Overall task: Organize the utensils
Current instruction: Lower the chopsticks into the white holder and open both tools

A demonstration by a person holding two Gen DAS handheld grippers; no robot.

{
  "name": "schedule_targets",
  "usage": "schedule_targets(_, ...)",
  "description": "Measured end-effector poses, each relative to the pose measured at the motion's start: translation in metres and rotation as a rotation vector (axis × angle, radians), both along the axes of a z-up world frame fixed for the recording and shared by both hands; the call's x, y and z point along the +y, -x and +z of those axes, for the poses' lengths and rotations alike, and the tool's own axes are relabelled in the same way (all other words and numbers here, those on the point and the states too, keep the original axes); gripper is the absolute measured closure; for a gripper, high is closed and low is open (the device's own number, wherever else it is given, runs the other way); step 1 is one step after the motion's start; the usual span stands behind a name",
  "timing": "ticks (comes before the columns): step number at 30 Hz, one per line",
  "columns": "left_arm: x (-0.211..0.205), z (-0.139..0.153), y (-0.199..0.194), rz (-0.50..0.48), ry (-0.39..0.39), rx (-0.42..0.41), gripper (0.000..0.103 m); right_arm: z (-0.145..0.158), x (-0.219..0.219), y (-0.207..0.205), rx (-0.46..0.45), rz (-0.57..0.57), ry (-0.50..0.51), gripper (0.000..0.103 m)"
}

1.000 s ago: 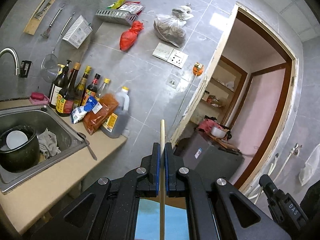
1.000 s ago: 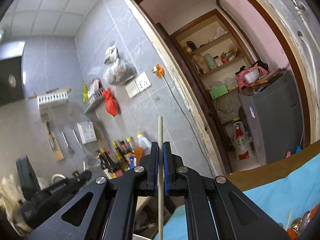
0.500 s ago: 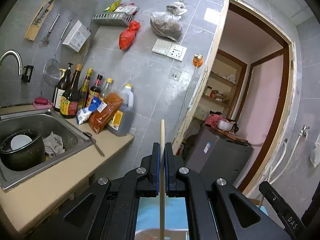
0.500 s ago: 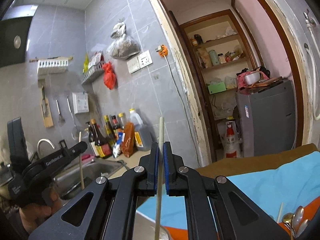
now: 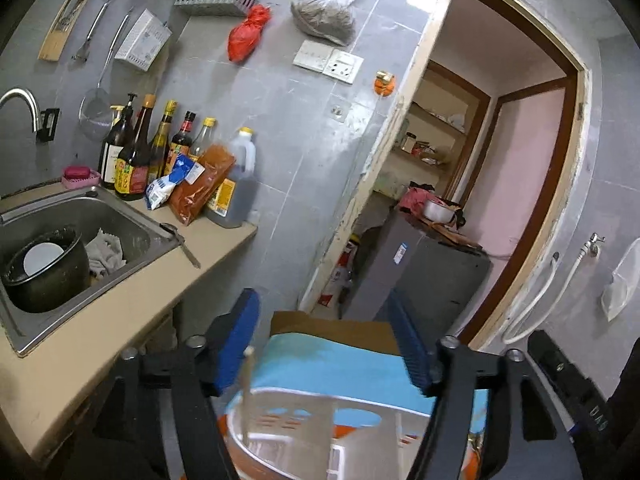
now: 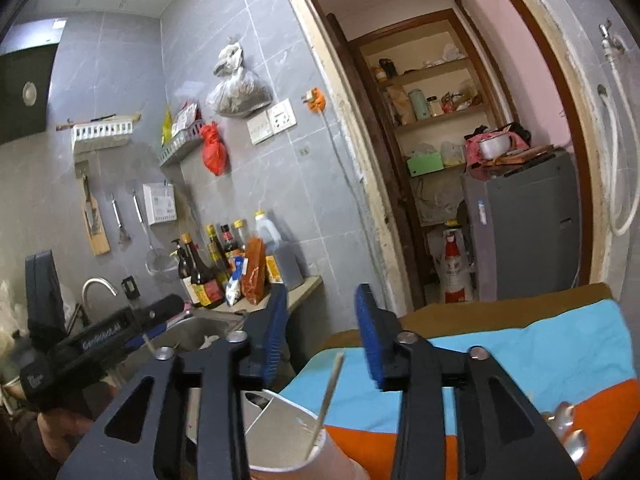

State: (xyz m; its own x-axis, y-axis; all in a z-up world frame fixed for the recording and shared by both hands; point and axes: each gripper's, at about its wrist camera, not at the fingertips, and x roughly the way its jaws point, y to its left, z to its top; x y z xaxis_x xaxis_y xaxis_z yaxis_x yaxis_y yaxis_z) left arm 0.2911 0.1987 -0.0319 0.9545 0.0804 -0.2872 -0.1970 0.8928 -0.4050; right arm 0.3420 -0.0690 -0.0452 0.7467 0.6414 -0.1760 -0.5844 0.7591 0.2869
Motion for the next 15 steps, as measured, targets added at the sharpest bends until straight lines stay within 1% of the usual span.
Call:
schedule_targets(1, -0.006, 0.004, 0.002, 0.001, -0.010, -0.001, 0.032, 0.004, -0.004, 0.002, -0.001, -0.005, -0.002, 0.050)
schedule_targets(3, -0.019, 0.013, 0.006, 0.008, -0.035, -0.010, 0.018, 0.013, -0.016, 0.005, -0.003, -0.021, -0.002, 0.043)
schedule_targets(4, -0.026, 0.017, 0.008, 0.011, -0.049, -0.014, 0.015, 0.018, -0.024, 0.007, -0.007, -0.032, 0.003, 0.036)
schedule_targets(5, -0.034, 0.022, 0.010, 0.012, -0.064, -0.016, 0.008, 0.022, -0.029, 0.008, -0.010, -0.041, 0.006, 0.032)
schedule_targets(6, -0.041, 0.026, 0.011, 0.011, -0.079, -0.017, 0.006, 0.025, -0.035, 0.009, -0.012, -0.050, 0.010, 0.024)
schedule_targets(8, -0.058, 0.034, 0.014, 0.002, -0.114, -0.021, 0.004, 0.033, -0.051, 0.013, -0.022, -0.070, 0.017, 0.019)
schedule_targets(10, -0.078, 0.041, 0.015, -0.022, -0.156, -0.032, 0.004, 0.037, -0.066, 0.016, -0.025, -0.085, 0.029, 0.009)
schedule_targets(11, -0.087, 0.042, 0.016, -0.032, -0.171, -0.038, 0.004, 0.039, -0.075, 0.017, -0.024, -0.089, 0.033, 0.007)
schedule_targets(12, -0.095, 0.044, 0.017, -0.043, -0.184, -0.046, 0.004, 0.040, -0.082, 0.017, -0.022, -0.096, 0.039, 0.001)
schedule_targets(15, -0.123, 0.046, 0.018, -0.084, -0.225, -0.073, 0.003, 0.041, -0.105, 0.020, -0.026, -0.125, 0.050, 0.000)
